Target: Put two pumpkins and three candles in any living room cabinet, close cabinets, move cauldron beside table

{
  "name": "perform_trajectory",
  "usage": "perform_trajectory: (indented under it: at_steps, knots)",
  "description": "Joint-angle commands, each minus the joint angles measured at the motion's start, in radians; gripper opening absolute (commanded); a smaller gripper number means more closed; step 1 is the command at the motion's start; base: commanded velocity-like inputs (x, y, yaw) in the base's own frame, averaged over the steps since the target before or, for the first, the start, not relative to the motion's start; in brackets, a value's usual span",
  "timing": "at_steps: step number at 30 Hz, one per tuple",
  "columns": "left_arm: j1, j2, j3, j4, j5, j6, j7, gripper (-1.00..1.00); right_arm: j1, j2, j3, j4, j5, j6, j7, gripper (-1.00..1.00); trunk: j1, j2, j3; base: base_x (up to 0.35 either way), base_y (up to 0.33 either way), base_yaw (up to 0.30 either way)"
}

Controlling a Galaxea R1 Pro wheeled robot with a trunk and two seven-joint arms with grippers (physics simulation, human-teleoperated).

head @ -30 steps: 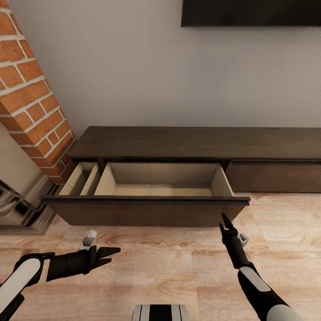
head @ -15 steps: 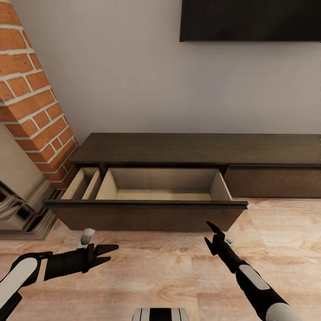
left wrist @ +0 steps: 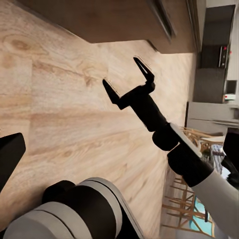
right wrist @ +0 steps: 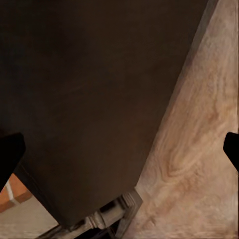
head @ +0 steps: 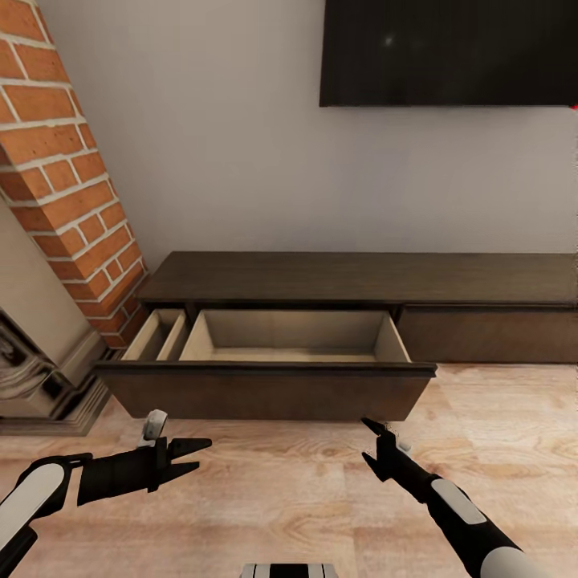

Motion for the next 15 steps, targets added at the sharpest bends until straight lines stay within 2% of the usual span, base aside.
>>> perform_trajectory:
  at_steps: [1,2,5,10,15]
  knots:
    - [-0.001,0.001,-0.001,0.0,-0.009,0.001,-0.01,1.0,0.0,-0.001,0.008,0.002,0.004,0.01,0.005,1.0,-0.001,0.0,0.003,-0.019,0.0,0.0]
    - [-0.001,0.002,-0.002,0.0,-0.009,0.001,-0.01,1.0,0.002,-0.003,0.01,0.003,0.028,0.031,0.008,1.0,-0.001,0.0,0.007,-0.01,0.0,0.0]
    - [-0.001,0.003,-0.003,0.0,-0.009,0.001,-0.01,1.0,0.003,-0.007,0.013,0.013,0.056,0.051,0.011,1.0,-0.002,0.001,0.019,-0.004,0.0,0.0]
    - [-0.001,0.002,-0.006,0.0,-0.01,0.0,-0.01,1.0,0.004,-0.003,0.019,0.095,0.065,0.058,0.011,1.0,-0.005,0.003,0.038,0.0,0.0,0.0]
    - [-0.001,0.002,-0.01,0.0,-0.011,0.0,-0.01,1.0,0.004,-0.003,0.019,0.142,0.066,0.059,0.011,1.0,-0.024,0.038,0.054,0.0,0.0,0.0]
